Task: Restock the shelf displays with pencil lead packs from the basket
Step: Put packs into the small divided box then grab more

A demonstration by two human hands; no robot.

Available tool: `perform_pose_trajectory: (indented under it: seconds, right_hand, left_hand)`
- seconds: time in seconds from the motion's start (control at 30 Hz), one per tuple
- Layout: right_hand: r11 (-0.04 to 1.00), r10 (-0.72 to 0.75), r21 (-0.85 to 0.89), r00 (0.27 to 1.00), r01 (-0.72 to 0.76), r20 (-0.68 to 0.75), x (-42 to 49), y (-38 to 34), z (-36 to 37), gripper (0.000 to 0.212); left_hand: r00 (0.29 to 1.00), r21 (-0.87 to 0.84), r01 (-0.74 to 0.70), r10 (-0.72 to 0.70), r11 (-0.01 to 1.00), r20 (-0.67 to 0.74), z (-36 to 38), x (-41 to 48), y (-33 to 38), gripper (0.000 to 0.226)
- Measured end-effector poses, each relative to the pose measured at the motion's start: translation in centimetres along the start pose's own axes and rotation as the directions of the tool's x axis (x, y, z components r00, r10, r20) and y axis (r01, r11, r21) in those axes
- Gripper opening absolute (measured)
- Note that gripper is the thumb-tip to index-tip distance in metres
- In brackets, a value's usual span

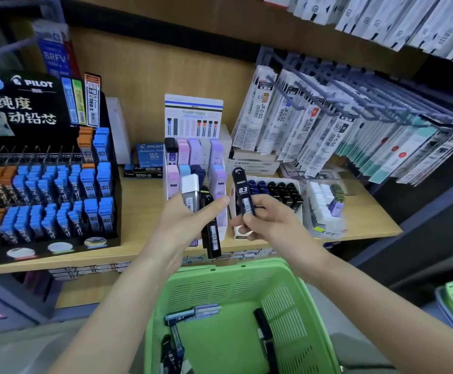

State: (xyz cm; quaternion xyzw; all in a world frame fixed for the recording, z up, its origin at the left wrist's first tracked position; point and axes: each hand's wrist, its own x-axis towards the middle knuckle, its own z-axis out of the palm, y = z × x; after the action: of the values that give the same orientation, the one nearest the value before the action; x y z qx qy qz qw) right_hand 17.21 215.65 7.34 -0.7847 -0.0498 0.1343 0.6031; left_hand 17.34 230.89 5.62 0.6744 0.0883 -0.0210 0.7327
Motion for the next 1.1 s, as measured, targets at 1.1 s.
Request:
perform_pose_trajectory:
  seconds: [1.1]
  right_hand:
    - [0.944, -0.071, -0.327, 0.997, 0.054, -0.038, -0.7, 6.5, -5.2, 0.014]
  left_hand:
    - [0.976, 0.281, 0.088, -0.138, 0.956, 0.165, 6.6, 2.0, -3.2, 0.03]
